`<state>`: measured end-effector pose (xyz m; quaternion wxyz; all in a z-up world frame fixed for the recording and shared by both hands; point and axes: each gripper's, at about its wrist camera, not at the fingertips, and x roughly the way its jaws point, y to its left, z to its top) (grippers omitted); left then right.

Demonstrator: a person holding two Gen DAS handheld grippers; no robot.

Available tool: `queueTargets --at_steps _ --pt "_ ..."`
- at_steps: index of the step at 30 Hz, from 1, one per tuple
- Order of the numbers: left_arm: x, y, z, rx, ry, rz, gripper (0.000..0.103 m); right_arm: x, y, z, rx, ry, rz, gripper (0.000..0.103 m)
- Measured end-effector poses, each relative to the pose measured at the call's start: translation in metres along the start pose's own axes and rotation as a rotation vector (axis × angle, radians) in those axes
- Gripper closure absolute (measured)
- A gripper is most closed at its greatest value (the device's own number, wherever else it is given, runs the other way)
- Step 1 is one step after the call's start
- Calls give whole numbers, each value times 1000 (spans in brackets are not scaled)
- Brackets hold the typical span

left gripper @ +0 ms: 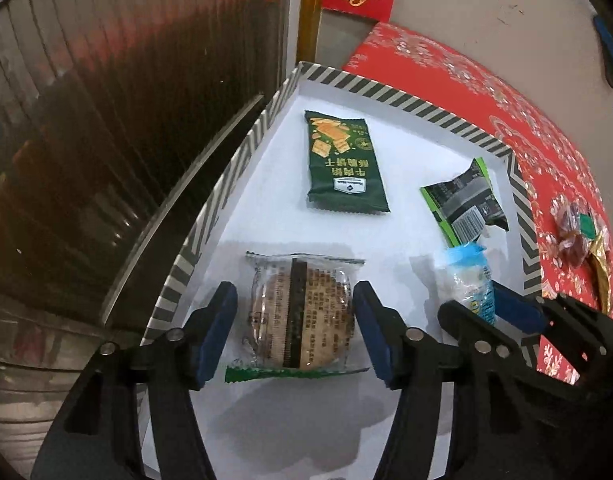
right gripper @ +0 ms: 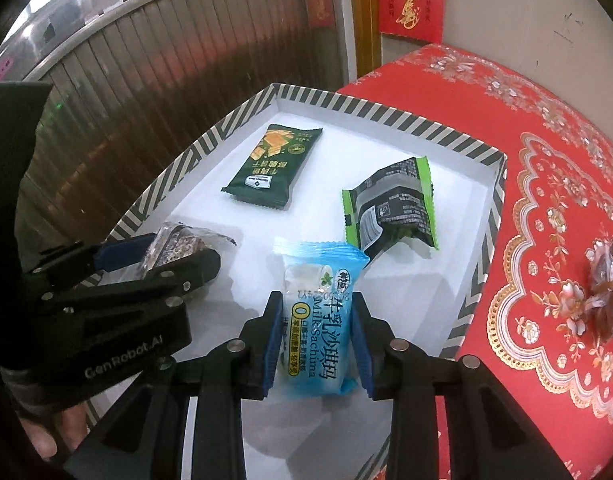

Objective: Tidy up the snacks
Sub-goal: 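Carry both packets to the white tray and open both tools to release, then move both tools away from the tray back toward the snack pile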

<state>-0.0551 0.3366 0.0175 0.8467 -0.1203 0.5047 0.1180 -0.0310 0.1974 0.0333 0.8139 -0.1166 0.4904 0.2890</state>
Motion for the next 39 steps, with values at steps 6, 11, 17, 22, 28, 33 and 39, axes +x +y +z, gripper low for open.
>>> queueTargets --at_steps 6,11,17,22,28,33,39 --pt "-12 3 -3 -29 -48 11 35 -17 -1 -4 17 -54 -1 50" --pt "-27 -2 -9 -30 -104 31 32 -36 -4 -8 25 -114 -23 38" --pt "-41 -13 -17 -27 -167 51 31 -52 -17 -14 78 -157 -34 29" --pt "-45 -23 -23 -22 -189 56 31 -59 -25 -20 98 -175 -32 29" --pt "-48 -42 -30 2 -193 38 31 -69 -34 -31 106 -195 -60 28" --pt "-50 -66 -31 44 -197 27 31 -80 -52 -39 139 -210 -86 28" --pt "-53 -93 -31 72 -206 6 31 -94 -76 -50 183 -226 -107 25"
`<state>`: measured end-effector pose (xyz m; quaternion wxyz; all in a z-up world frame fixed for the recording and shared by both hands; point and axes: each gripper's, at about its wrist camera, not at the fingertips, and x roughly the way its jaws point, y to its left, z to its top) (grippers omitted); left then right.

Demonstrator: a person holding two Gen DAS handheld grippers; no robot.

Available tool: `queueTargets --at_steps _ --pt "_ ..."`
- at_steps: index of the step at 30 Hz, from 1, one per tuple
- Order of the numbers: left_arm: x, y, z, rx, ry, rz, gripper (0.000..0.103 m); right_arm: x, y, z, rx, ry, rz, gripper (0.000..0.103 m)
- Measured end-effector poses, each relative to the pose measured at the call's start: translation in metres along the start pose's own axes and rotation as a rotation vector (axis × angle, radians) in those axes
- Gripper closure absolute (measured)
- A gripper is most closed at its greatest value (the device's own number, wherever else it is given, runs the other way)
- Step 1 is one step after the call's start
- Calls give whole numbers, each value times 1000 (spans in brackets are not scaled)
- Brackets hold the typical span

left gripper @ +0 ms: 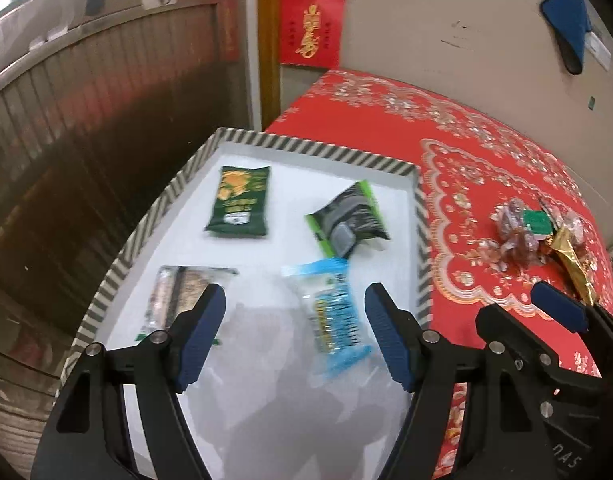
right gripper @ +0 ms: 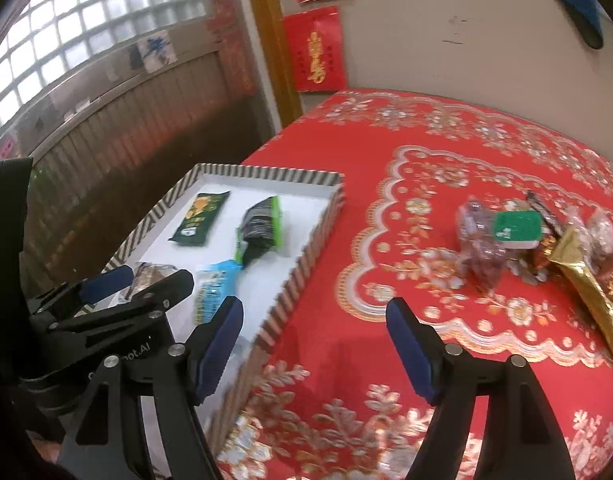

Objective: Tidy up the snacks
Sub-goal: 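Move both tools away from the tray back toward the snack pile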

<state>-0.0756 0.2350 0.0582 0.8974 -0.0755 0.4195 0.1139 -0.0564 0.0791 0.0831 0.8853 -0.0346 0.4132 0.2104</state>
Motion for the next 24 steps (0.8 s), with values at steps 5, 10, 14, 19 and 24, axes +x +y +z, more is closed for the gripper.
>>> queueTargets --at_steps 5,10,14,19,24 --pt "-2 -25 2 35 -1 -24 31 -11 -22 -4 29 -14 -32 24" --pt "-2 -41 1 53 0 -37 31 -18 -40 -6 56 -17 -50 24" --pt "0 -53 0 70 6 -43 31 -25 -50 -9 70 -25 -56 24" --pt "1 -68 0 86 13 -61 31 -31 -65 -14 83 -25 -78 24" --pt "2 -89 -1 122 25 -77 31 -37 -88 -19 122 -27 -99 23"
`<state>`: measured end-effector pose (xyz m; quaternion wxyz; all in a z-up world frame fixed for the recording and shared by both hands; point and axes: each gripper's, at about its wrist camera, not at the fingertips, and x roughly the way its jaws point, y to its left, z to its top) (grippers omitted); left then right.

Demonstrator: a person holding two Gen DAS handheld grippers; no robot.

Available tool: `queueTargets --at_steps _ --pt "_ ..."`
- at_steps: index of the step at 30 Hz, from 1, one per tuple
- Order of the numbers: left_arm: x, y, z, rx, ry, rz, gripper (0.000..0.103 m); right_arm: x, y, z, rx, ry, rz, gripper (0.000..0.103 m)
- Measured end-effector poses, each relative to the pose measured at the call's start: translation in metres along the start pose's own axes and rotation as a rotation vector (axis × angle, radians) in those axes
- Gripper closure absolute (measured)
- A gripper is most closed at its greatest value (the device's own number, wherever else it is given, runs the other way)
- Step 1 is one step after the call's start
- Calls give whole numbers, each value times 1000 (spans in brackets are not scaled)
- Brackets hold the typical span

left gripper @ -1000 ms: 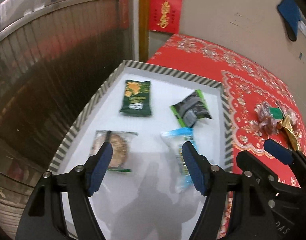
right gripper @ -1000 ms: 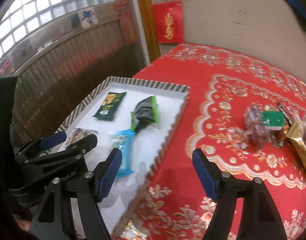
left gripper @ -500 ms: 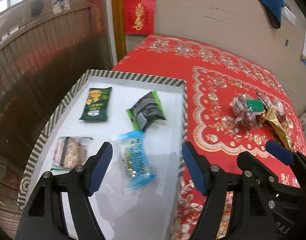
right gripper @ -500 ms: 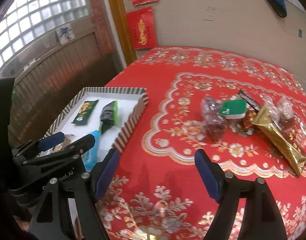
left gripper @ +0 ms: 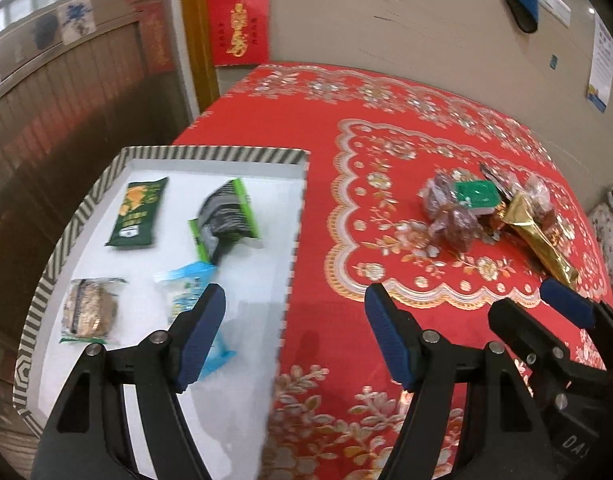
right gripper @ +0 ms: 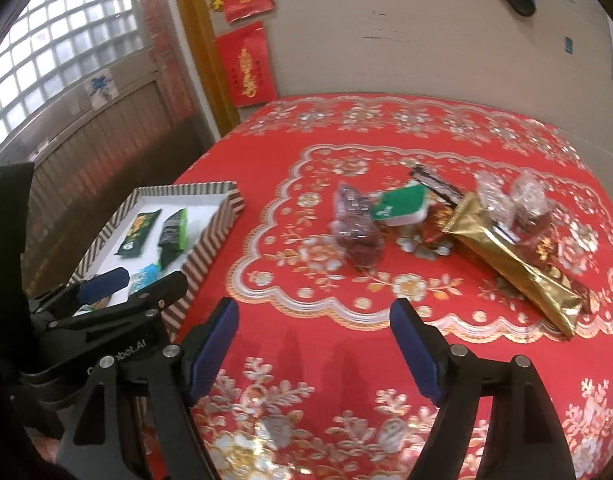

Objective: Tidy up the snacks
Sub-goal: 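Move both tools away from the tray back toward the snack pile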

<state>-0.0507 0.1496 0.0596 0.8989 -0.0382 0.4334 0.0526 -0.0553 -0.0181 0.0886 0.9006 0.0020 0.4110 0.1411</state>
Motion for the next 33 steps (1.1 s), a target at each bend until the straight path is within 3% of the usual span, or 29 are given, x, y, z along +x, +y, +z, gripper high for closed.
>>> queueTargets --at_steps 20,33 --pt "19 -70 11 54 77 -88 31 -8 -94 -9 123 23 -83 23" --pt "38 -112 32 112 123 -76 31 -14 -124 -12 161 17 -83 23"
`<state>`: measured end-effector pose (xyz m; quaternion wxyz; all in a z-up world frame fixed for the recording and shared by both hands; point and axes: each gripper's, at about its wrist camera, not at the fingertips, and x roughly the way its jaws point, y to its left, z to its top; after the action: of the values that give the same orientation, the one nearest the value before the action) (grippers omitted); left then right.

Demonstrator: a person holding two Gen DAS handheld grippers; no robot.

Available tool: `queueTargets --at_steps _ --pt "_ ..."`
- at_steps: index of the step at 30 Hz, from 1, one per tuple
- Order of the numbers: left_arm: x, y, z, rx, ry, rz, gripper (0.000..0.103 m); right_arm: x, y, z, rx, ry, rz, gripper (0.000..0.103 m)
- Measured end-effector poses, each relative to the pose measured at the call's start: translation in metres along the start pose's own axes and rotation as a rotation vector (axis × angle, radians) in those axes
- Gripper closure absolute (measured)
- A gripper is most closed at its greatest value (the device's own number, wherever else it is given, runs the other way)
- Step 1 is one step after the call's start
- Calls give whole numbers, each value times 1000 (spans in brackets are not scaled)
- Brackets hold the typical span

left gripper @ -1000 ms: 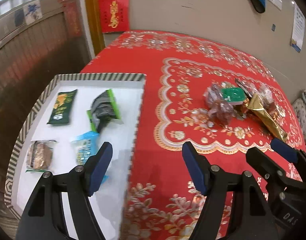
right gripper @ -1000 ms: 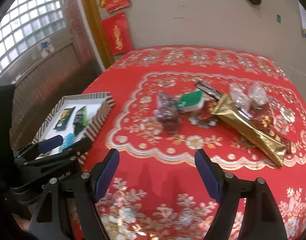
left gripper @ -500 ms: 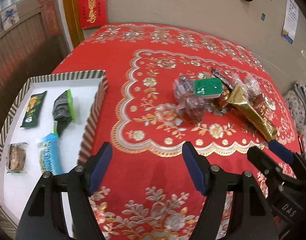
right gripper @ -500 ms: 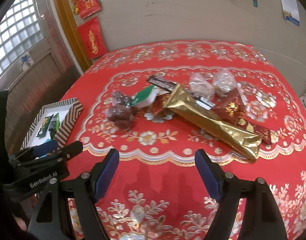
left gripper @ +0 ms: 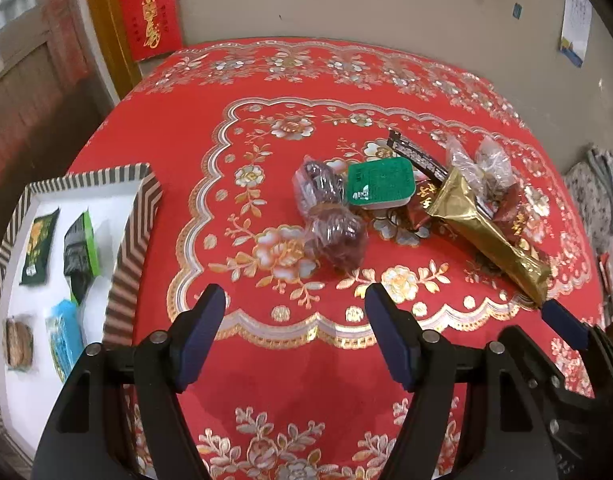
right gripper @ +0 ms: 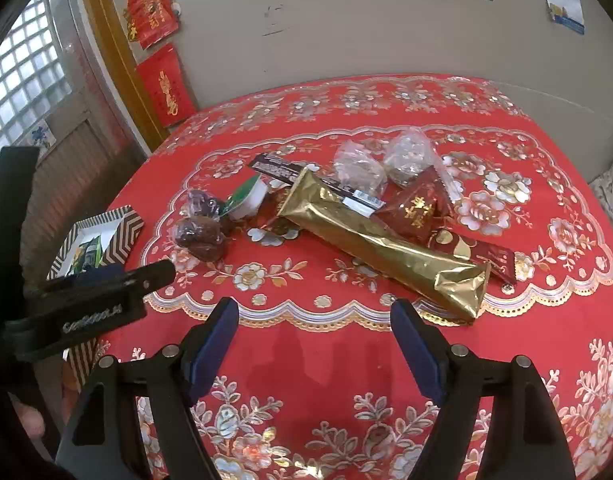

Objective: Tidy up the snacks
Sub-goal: 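Move both tools away from the tray back toward the snack pile, then grasp the brown date bag with the left tool while the right tool grasps the gold foil bar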

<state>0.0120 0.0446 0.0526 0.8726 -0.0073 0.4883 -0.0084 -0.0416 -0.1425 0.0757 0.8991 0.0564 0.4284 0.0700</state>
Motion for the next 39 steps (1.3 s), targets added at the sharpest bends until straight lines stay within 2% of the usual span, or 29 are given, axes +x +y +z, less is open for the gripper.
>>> queueTargets --at_steps 3,17,24,29,31,35,39 --pt "11 -2 10 -27 32 -26 31 1 -5 0 7 3 -2 23" --pt "52 -8 42 -95 87 -32 31 8 -15 1 23 19 -1 23" --pt "66 -13 44 -93 107 -41 31 13 -17 2 22 29 -9 23" --pt "64 -10 42 -94 81 -60 31 16 -20 4 34 37 -8 23" --pt "64 -7 42 -90 74 -55 37 18 -21 4 35 38 -8 23" --pt "61 -7 41 -57 69 -59 59 18 -22 5 33 32 -9 23" --pt "59 -8 38 -31 66 -52 60 13 -24 10 17 11 -15 23"
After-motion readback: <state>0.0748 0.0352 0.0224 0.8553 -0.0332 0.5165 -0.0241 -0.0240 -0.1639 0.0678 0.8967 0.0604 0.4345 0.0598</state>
